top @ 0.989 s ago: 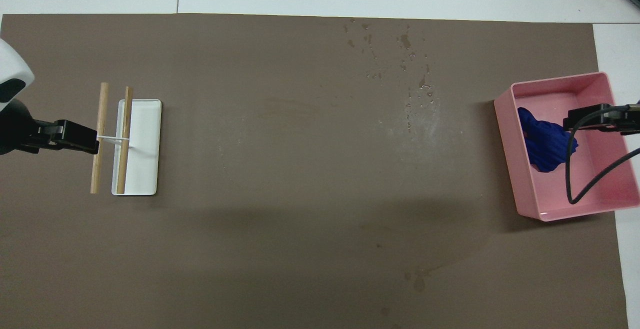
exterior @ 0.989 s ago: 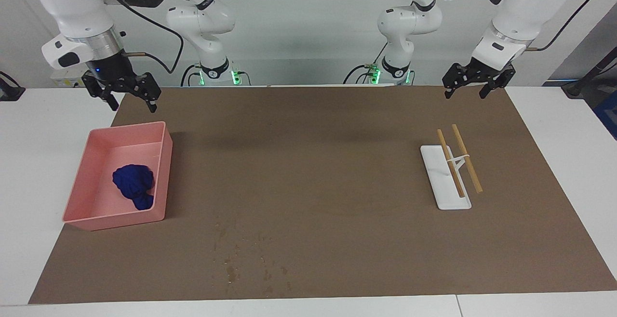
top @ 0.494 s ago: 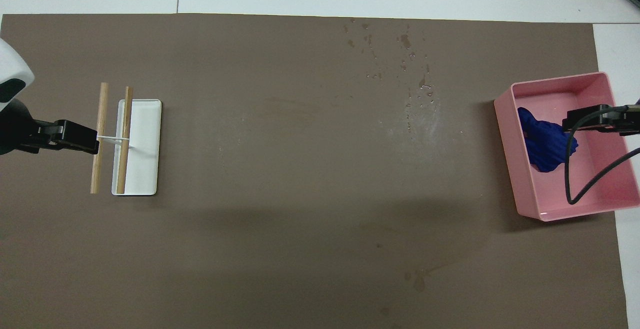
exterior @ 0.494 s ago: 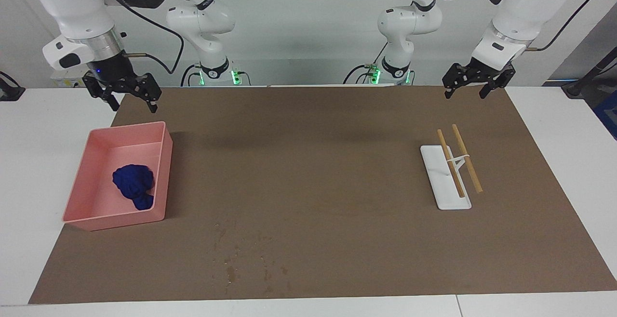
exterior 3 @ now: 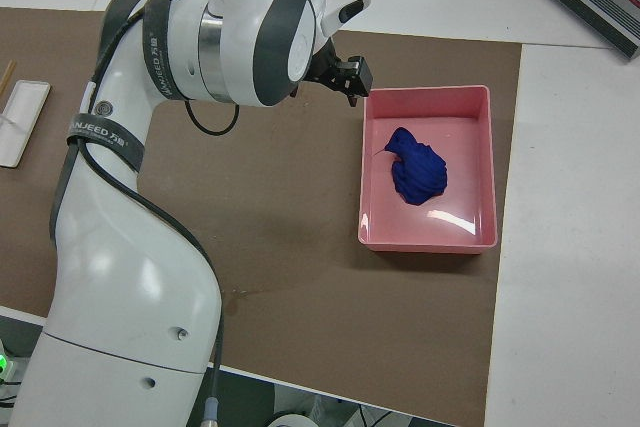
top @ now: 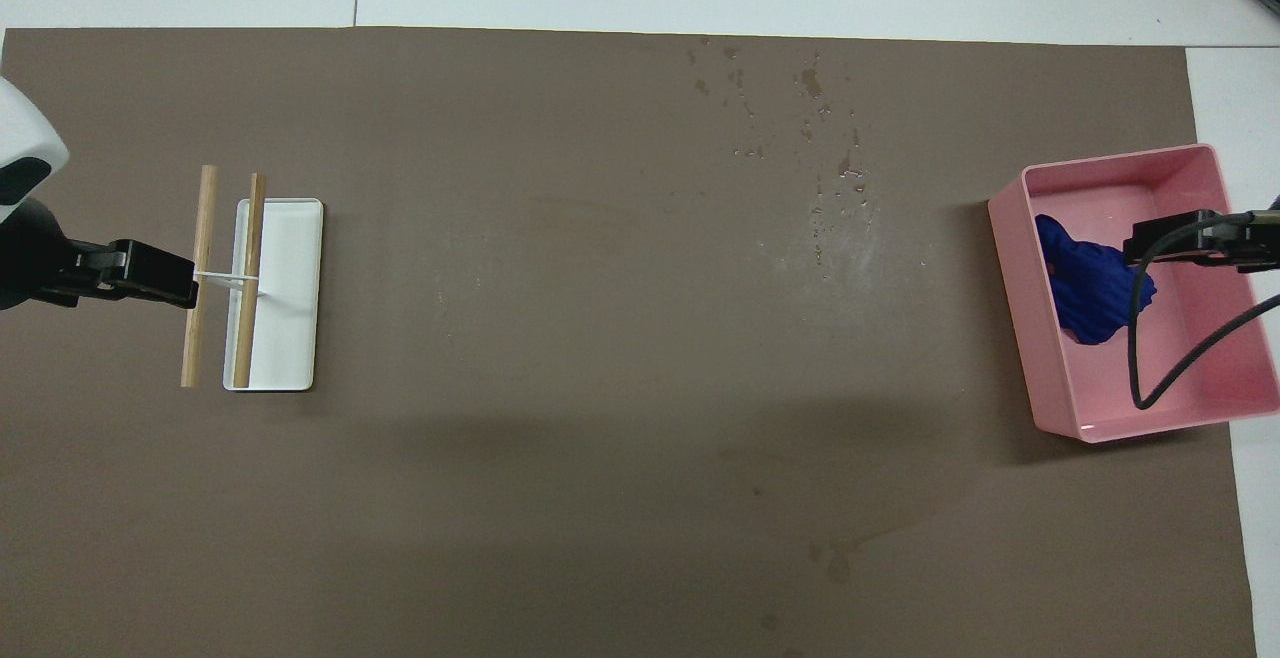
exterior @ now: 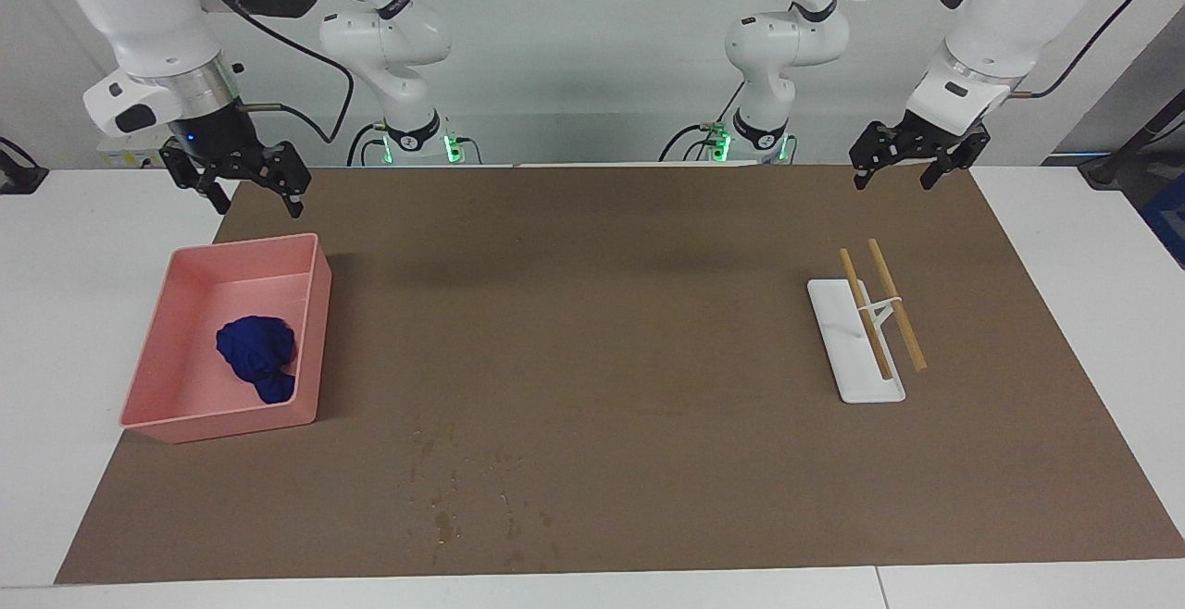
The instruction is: Wipe water with towel using both arms
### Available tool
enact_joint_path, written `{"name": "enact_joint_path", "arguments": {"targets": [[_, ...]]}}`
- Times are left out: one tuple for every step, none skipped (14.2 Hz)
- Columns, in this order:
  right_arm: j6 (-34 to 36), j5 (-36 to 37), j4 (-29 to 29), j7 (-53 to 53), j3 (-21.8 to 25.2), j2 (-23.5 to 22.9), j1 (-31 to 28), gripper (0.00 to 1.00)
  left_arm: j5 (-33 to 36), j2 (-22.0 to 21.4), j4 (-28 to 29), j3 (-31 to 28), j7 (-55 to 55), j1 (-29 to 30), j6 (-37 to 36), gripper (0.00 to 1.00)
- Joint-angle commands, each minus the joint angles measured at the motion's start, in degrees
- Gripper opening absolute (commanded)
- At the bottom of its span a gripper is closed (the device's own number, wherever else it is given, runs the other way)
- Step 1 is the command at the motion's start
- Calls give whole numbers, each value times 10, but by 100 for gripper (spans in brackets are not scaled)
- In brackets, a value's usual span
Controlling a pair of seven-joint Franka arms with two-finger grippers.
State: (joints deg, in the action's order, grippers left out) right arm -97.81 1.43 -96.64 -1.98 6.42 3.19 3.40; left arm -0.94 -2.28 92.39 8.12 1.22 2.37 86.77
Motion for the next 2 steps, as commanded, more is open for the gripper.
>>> {"name": "enact_joint_path", "arguments": {"targets": [[-5, 0, -8, -2, -1, 5, -1, 100, 6, -7, 3, 2, -2, 4, -7, 100], [-5, 0, -8, -2, 0, 5, -1, 100, 6, -6, 3, 2, -2, 4, -7, 100]]}}
